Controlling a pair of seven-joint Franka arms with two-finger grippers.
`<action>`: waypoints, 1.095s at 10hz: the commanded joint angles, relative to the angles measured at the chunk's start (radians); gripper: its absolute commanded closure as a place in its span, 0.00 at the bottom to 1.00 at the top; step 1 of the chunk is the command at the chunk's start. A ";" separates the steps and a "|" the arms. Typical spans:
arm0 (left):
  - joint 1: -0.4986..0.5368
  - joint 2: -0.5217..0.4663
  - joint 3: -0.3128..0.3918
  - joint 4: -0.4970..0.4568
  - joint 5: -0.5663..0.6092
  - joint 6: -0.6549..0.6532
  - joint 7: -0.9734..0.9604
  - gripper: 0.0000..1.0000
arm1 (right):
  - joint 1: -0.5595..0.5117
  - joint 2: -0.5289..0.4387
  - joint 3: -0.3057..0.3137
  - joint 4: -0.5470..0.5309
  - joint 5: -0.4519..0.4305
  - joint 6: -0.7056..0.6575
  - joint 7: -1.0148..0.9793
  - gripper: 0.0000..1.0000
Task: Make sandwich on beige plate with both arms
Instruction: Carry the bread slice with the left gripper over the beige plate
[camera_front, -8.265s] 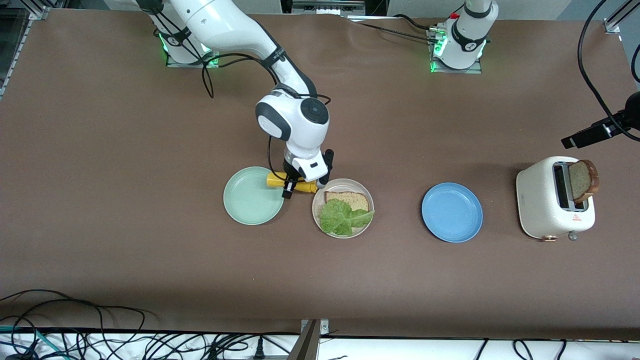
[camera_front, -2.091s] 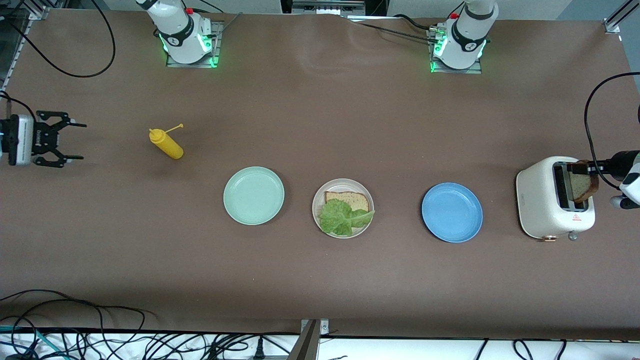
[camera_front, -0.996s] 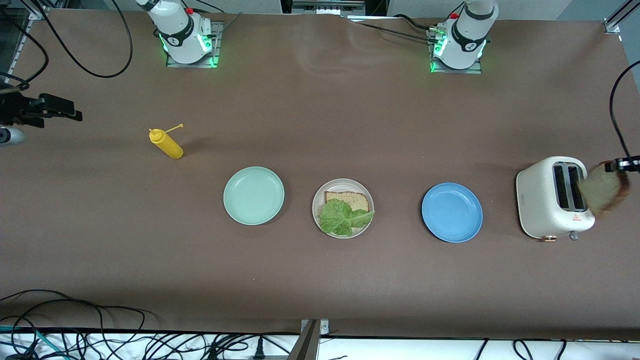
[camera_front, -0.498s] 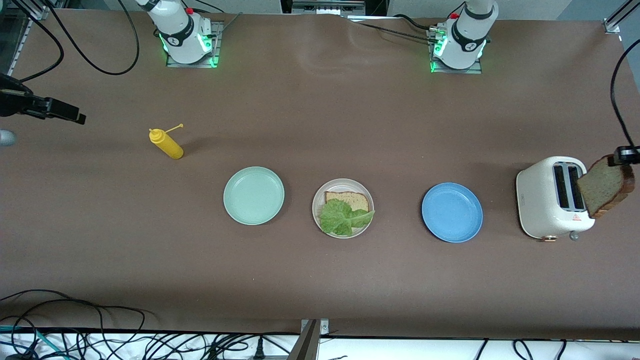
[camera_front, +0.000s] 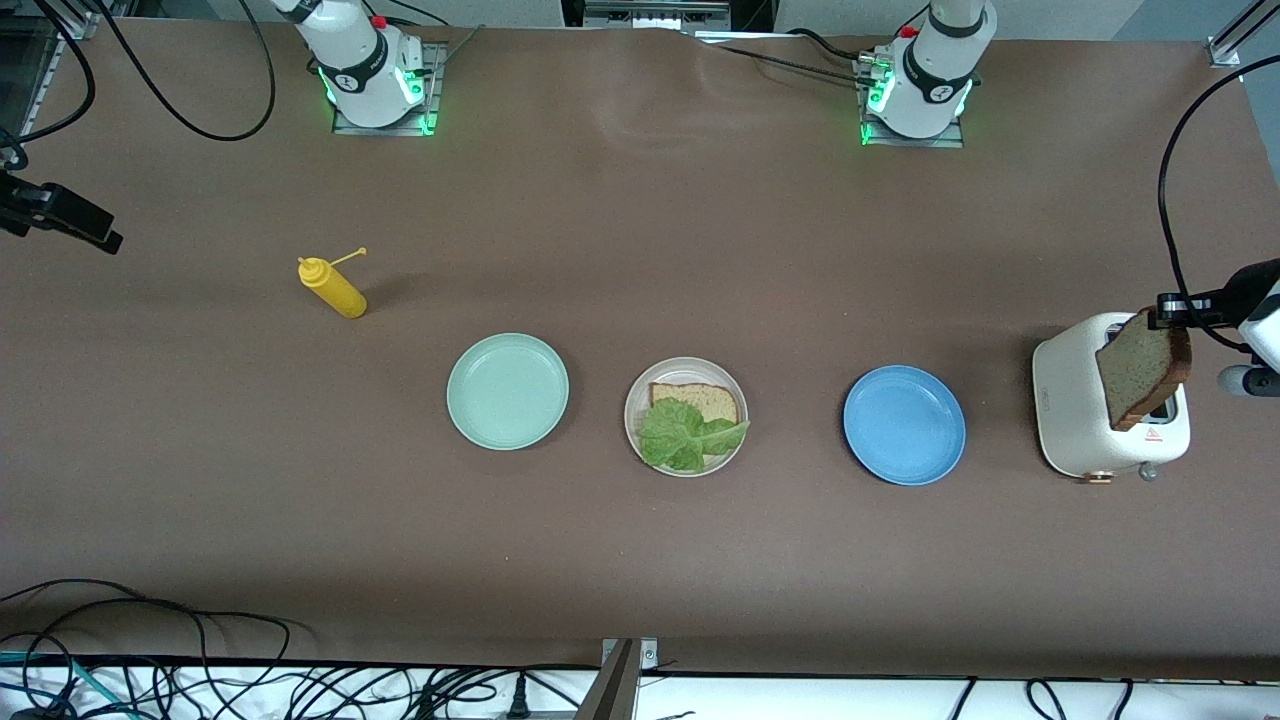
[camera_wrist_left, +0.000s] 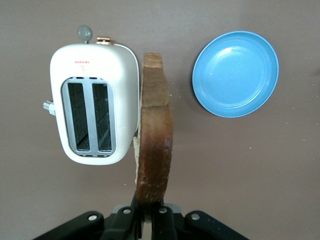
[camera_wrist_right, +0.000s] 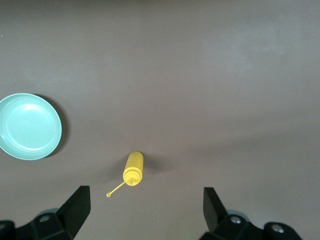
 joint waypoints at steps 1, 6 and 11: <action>0.016 -0.008 0.011 -0.018 -0.127 -0.024 0.000 1.00 | 0.013 -0.004 -0.007 0.001 0.015 0.023 0.019 0.00; 0.005 -0.023 0.013 -0.151 -0.604 0.029 -0.052 1.00 | 0.018 0.025 -0.001 -0.002 0.023 0.014 0.007 0.00; -0.183 0.030 0.013 -0.271 -0.920 0.266 -0.069 1.00 | 0.015 0.066 -0.003 -0.014 0.014 -0.023 0.007 0.00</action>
